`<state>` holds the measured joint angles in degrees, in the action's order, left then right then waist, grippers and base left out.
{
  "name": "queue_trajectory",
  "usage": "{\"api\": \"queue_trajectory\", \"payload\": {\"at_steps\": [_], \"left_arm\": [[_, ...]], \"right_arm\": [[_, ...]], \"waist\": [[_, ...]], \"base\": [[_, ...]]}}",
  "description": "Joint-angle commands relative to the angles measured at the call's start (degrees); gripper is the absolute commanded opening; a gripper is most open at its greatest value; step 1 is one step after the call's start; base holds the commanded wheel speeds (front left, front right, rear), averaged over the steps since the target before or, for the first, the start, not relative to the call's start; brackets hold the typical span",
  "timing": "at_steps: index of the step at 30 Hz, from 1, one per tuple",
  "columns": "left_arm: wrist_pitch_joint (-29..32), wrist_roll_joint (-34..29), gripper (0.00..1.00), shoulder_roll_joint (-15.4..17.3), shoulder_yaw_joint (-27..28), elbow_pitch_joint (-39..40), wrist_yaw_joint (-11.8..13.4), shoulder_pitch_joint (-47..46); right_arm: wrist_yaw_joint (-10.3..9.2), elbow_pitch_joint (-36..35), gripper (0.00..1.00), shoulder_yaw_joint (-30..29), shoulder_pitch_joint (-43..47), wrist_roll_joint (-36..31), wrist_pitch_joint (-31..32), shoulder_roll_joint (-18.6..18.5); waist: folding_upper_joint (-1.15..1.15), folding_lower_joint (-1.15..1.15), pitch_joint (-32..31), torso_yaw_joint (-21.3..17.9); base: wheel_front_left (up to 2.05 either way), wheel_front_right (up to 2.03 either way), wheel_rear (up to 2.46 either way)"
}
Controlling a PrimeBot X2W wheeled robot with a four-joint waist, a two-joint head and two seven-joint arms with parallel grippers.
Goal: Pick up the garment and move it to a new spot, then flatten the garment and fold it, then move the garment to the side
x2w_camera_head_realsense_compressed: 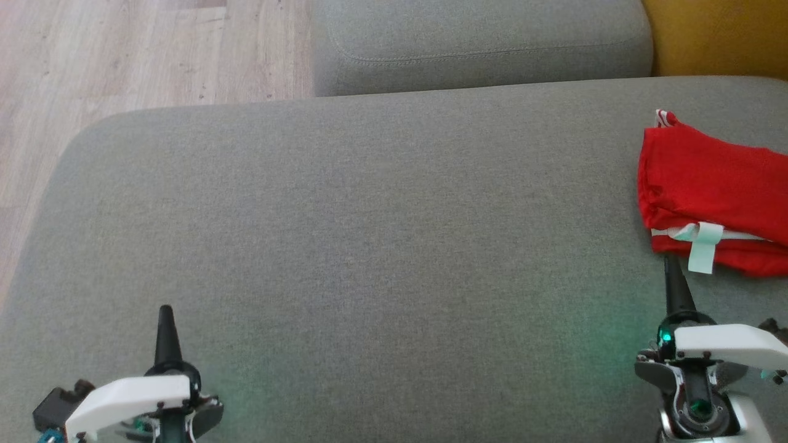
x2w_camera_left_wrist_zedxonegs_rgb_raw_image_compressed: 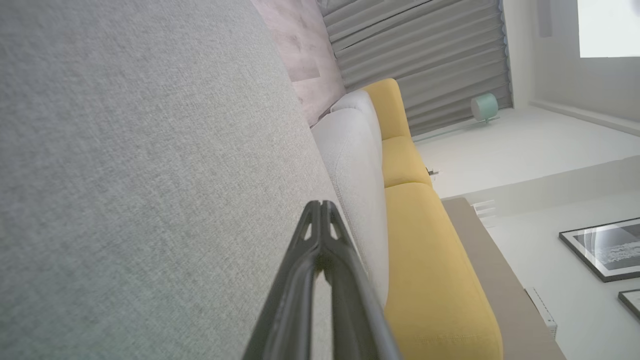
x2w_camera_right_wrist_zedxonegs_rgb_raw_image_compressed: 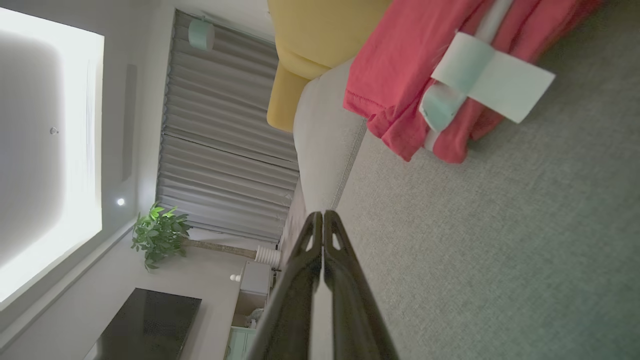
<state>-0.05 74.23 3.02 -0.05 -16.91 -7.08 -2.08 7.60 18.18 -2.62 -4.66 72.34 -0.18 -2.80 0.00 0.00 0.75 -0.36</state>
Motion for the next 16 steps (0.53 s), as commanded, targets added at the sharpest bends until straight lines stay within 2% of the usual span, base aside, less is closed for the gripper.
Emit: {"api": "queue_trajectory", "payload": {"at_steps": [1,16], "left_arm": [[0.4,1.7,0.00,0.7,1.9,2.1,-0.3,-3.3],[3.2,10.7,0.00,0.7,3.8,2.5,-0.4,-3.7]], "right_arm": [[-0.08,-2.3,0.00,0.4,-1.7,2.0,0.5,-1.0],[-0.10,-3.3,0.00,-1.2,-1.6,11.9,3.2,-1.0]], "waist": [[0.00,0.00,0.0,0.0],[0.00,0.00,-0.3,0.2]], "base": [[0.00,0.00,0.00],[0.00,0.00,0.00]]}}
